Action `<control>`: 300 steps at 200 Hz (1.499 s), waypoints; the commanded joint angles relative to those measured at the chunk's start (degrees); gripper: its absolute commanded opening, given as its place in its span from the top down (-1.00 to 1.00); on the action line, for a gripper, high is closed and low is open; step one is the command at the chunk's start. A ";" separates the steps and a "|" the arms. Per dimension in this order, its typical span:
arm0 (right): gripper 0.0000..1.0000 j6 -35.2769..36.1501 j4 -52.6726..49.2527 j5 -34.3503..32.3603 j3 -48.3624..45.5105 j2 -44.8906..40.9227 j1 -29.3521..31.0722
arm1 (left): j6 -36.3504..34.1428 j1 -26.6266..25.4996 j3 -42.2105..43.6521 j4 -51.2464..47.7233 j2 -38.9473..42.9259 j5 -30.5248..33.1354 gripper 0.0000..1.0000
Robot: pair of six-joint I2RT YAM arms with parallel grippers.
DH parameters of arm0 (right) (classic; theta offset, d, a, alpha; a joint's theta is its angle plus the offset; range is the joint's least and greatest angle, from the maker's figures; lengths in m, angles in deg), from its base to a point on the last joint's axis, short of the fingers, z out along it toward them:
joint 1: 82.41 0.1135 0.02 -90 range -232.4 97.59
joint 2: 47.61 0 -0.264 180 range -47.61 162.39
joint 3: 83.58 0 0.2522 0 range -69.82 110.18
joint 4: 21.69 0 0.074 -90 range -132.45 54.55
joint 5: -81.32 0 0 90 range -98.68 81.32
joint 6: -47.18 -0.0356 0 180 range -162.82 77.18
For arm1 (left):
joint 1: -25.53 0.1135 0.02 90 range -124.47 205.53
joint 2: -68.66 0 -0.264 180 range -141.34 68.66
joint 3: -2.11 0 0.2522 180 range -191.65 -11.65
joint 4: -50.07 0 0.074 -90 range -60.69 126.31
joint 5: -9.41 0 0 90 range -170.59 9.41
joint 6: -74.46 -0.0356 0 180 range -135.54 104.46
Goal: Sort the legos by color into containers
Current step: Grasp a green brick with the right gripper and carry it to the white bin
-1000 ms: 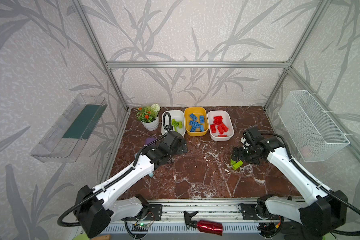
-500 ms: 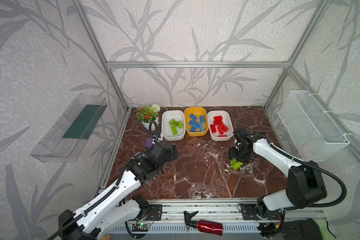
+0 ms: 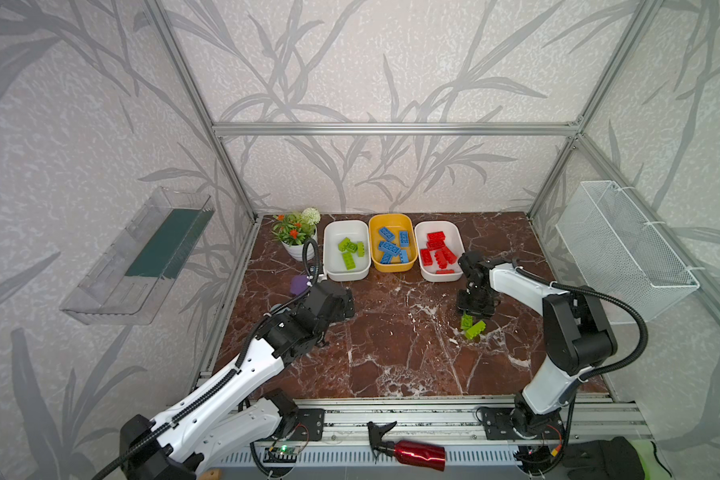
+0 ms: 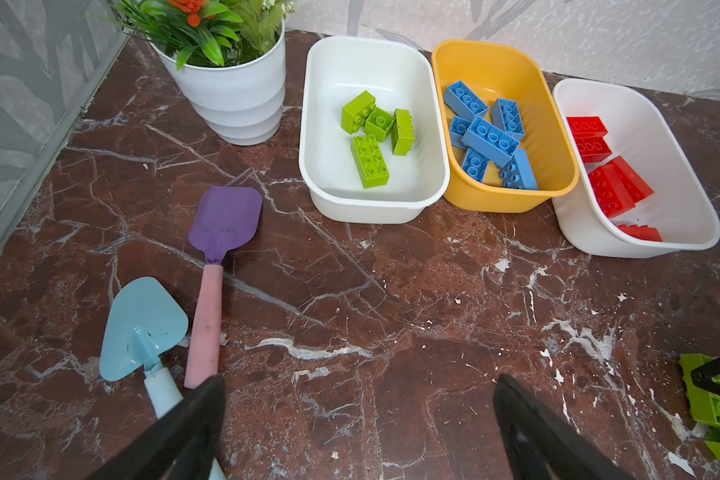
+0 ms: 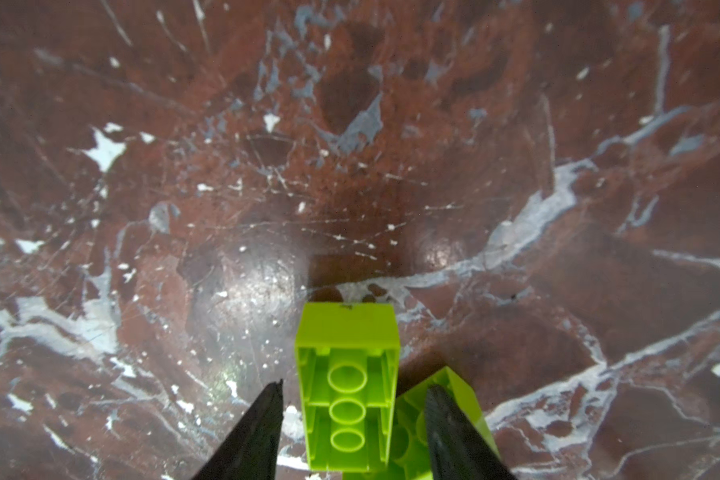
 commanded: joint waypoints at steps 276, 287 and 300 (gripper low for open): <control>0.57 -6.07 23.19 27.62 47.81 25.79 17.32 | -0.51 19.55 -2.51 -4.09 -0.57 -11.95 -0.98; 0.57 -4.56 23.18 27.51 50.05 27.60 17.66 | -0.52 19.78 -2.71 -5.06 0.30 -11.61 -0.98; 0.57 -3.37 23.36 27.59 52.70 30.10 18.02 | -0.79 19.96 -2.75 -6.20 1.34 -11.36 -0.98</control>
